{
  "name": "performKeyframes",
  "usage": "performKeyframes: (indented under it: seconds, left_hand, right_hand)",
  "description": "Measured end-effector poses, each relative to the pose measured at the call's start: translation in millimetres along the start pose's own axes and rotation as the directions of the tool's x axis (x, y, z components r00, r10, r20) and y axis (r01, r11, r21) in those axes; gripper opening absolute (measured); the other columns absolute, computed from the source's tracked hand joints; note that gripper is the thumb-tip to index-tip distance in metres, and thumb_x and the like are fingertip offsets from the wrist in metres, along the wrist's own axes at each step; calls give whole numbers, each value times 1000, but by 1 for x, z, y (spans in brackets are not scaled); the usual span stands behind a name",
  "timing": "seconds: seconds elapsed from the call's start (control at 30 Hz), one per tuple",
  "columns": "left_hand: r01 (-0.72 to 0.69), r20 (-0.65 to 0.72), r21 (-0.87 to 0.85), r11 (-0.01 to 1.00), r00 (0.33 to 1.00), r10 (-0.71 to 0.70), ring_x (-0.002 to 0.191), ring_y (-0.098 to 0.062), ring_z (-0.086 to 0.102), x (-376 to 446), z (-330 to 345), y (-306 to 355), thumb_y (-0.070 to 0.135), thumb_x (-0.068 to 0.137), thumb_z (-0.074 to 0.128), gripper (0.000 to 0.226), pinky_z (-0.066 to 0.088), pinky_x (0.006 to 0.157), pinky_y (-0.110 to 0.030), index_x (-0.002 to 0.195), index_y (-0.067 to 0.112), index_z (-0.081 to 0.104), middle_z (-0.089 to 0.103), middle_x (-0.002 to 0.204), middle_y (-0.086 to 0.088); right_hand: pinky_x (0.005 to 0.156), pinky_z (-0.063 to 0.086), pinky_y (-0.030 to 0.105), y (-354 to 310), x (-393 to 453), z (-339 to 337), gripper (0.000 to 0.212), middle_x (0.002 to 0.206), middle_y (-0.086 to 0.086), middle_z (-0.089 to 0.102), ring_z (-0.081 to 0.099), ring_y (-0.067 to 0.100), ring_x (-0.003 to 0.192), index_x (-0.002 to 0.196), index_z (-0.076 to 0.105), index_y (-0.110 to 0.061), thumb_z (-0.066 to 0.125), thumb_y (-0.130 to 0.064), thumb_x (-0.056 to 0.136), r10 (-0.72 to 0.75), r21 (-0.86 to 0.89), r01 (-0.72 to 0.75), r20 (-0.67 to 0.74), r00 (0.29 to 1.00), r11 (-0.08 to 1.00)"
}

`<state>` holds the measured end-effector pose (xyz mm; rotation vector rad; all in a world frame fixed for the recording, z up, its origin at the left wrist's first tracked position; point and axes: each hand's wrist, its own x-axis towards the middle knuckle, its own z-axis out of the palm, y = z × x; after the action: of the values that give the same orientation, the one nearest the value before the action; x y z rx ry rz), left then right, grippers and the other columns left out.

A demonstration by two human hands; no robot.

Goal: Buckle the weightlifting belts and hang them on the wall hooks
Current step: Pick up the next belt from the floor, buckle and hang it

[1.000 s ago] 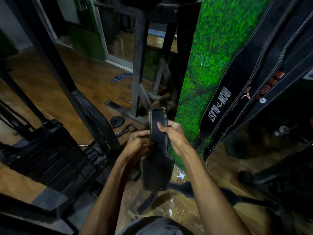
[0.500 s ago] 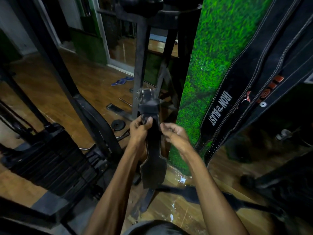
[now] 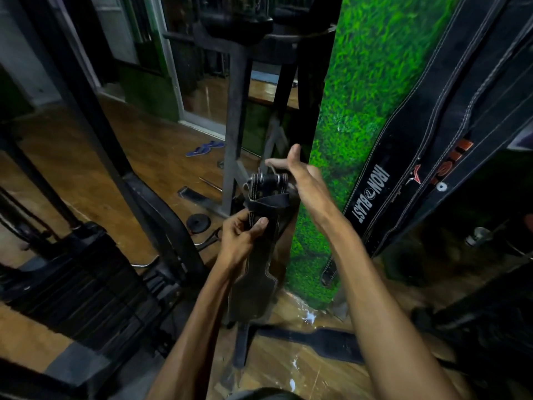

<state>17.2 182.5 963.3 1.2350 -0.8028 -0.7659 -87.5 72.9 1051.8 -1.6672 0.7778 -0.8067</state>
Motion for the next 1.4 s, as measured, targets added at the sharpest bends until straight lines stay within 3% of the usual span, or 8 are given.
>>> performKeyframes:
  seconds: [0.3, 0.47, 0.77, 0.93, 1.07, 1.17, 1.27, 1.4]
  left_hand:
    - [9, -41, -39, 999, 999, -11, 91, -21, 68, 6, -10, -4, 0, 97, 61, 14, 54, 83, -35, 108, -2, 70, 74, 96, -14]
    - [9, -18, -71, 997, 1000, -10, 97, -29, 66, 14, -17, -6, 5, 95, 66, 17, 51, 93, -50, 108, -5, 70, 72, 107, -29]
    - [-8, 35, -84, 996, 999, 11, 85, -21, 60, 21, -18, -12, 14, 86, 69, 9, 45, 82, -41, 92, 10, 75, 72, 85, -1]
    - [17, 47, -157, 987, 999, -10, 88, -30, 63, 32, -34, -13, 14, 87, 71, 8, 50, 88, -56, 88, 17, 77, 74, 86, -6]
    - [18, 57, -161, 987, 998, -9, 87, -29, 63, 38, -38, -12, 1, 94, 66, 17, 49, 89, -51, 89, 14, 76, 75, 86, -6]
    - [-29, 96, -116, 993, 995, 41, 90, -26, 64, 47, -45, -12, 11, 89, 70, 9, 49, 87, -46, 92, 14, 78, 75, 91, -6]
    - [-72, 125, -61, 996, 989, 79, 87, -23, 61, 56, -45, -14, 8, 91, 70, 11, 46, 82, -38, 97, 0, 73, 71, 92, -10]
    - [-98, 188, -54, 994, 977, 106, 83, -4, 62, 69, -28, -10, -7, 94, 63, 11, 48, 81, -22, 93, 2, 70, 72, 85, 7]
  right_hand:
    - [108, 42, 41, 0, -10, -3, 95, 131, 15, 70, 62, 24, 128, 72, 82, -16, 4, -58, 106, -96, 320, 63, 88, 992, 945]
    - [66, 50, 18, -3, 11, 10, 67, 111, 5, 77, 68, 18, 103, 88, 78, -16, 32, -63, 104, 27, 166, -4, -135, 990, 986]
    - [112, 45, 49, -30, 41, 24, 106, 119, 6, 76, 71, 24, 113, 89, 84, -21, 29, -107, 62, 208, -290, -161, 138, 968, 943]
    - [112, 43, 45, -24, 28, 17, 83, 130, 17, 71, 65, 18, 124, 78, 76, -3, 21, -58, 107, -39, 421, -10, 108, 993, 907]
    - [82, 52, 27, -16, 42, 25, 64, 109, 15, 78, 71, 12, 85, 98, 79, -2, 50, -59, 100, 128, -106, -133, -51, 991, 985]
    - [83, 56, 28, -9, 48, 26, 53, 88, 8, 80, 75, 19, 83, 95, 80, -4, 63, -54, 94, 222, -110, -220, 0, 975, 969]
    - [63, 51, 16, -20, 48, 19, 20, 82, 7, 73, 64, 8, 67, 105, 76, 3, 68, -13, 96, 0, 102, 10, -91, 996, 995]
    - [61, 47, 17, -35, 57, -1, 11, 69, 2, 66, 56, 4, 59, 100, 77, 0, 69, 2, 93, -219, -132, 195, -202, 955, 972]
